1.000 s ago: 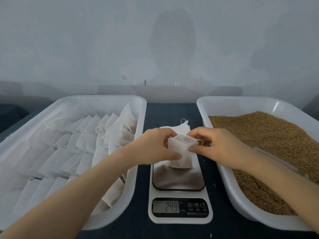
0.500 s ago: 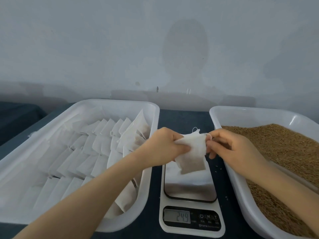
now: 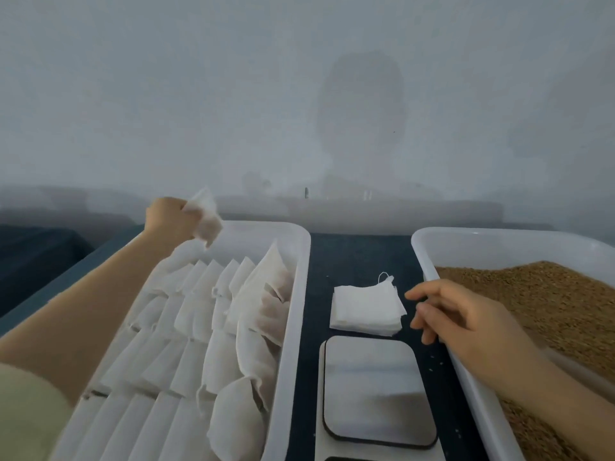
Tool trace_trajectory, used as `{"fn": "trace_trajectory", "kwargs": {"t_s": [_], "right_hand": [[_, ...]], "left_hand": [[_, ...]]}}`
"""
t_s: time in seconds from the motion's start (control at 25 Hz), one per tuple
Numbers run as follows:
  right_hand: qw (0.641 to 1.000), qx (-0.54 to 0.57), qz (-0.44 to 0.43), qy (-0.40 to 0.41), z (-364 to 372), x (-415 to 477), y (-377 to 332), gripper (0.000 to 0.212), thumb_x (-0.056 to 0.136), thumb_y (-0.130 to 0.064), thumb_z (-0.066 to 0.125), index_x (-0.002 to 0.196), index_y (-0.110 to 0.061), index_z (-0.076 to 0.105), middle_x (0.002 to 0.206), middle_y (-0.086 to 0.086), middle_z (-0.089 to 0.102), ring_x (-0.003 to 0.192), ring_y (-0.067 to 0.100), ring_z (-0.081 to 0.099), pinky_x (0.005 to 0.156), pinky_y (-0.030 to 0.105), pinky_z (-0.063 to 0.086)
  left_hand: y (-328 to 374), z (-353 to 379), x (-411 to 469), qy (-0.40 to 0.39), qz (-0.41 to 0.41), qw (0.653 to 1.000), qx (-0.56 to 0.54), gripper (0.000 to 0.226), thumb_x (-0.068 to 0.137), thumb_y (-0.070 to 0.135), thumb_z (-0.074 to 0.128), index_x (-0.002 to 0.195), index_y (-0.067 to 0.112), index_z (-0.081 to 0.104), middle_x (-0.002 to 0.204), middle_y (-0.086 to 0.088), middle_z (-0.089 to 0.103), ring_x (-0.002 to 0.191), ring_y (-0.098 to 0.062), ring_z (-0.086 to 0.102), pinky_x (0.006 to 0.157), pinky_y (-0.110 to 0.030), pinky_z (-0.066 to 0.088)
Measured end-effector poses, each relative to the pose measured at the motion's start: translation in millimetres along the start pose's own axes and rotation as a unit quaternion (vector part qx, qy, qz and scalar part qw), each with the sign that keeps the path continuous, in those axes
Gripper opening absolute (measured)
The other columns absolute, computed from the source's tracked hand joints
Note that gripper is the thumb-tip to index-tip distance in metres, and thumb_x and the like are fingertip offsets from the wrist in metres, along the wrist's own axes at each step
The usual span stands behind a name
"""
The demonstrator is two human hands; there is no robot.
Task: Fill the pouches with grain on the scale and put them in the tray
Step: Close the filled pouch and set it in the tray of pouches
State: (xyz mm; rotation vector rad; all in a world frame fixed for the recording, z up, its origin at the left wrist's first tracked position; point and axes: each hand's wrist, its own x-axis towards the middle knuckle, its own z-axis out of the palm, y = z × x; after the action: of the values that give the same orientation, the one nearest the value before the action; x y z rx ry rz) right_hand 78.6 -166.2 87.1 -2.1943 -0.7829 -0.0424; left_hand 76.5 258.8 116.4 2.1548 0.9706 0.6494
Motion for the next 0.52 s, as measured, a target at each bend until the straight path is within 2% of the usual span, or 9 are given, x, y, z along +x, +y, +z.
{"fn": "trace_trajectory", "kwargs": {"t_s": [0.08,0.2,0.36,0.44,0.52], "right_hand": [[1.0,0.007,0.0,0.002,0,1,1,0.022,0.093,-0.016,0.054,0.098,-0.038,0.058,0.079,-0.016,0.069,0.063,0.004,0.065,0.061,0.024,0.054],[1.0,0.017,-0.011,0.002,-1,3,2,0.025,0.092,-0.012,0.054,0.096,-0.037,0.059,0.079,-0.018,0.068,0.064,0.003,0.065,0.059,0.018,0.051],[0.999,0.026,-0.021,-0.006,1,3,2,0.025,0.092,-0.012,0.054,0.097,-0.035,0.059,0.08,-0.019,0.067,0.068,0.002,0.065,0.062,0.008,0.046],[0.999,0.02,-0.024,-0.005,1,3,2,0.023,0.093,-0.013,0.054,0.099,-0.034,0.06,0.081,-0.02,0.067,0.068,0.001,0.065,0.062,0.008,0.046],[0.999,0.016,-0.026,0.012,-1,3,2,0.021,0.093,-0.013,0.053,0.101,-0.031,0.061,0.081,-0.019,0.067,0.067,0.0,0.065,0.06,0.01,0.047]], "left_hand": [[-23,14,16,-0.002,-0.034,0.996,0.079,0.02,0.089,0.011,0.052,0.077,0.0,0.062,0.07,-0.013,0.054,0.067,-0.027,0.053,0.062,-0.028,0.039],[-50,35,25,-0.06,-0.029,0.989,0.135,0.023,0.09,0.014,0.054,0.077,0.0,0.065,0.068,-0.015,0.061,0.061,-0.028,0.054,0.052,-0.027,0.039],[-60,47,19,-0.092,-0.011,0.979,0.181,0.019,0.087,0.014,0.06,0.093,-0.002,0.069,0.095,-0.022,0.067,0.081,-0.032,0.057,0.072,-0.033,0.042],[-50,46,15,-0.076,0.009,0.98,0.183,0.031,0.087,0.013,0.064,0.113,-0.004,0.063,0.11,-0.025,0.064,0.096,-0.036,0.058,0.079,-0.036,0.044],[-26,44,2,-0.033,0.056,0.983,0.171,0.047,0.09,0.018,0.064,0.13,-0.002,0.049,0.125,-0.025,0.058,0.115,-0.039,0.053,0.093,-0.044,0.043]]}}
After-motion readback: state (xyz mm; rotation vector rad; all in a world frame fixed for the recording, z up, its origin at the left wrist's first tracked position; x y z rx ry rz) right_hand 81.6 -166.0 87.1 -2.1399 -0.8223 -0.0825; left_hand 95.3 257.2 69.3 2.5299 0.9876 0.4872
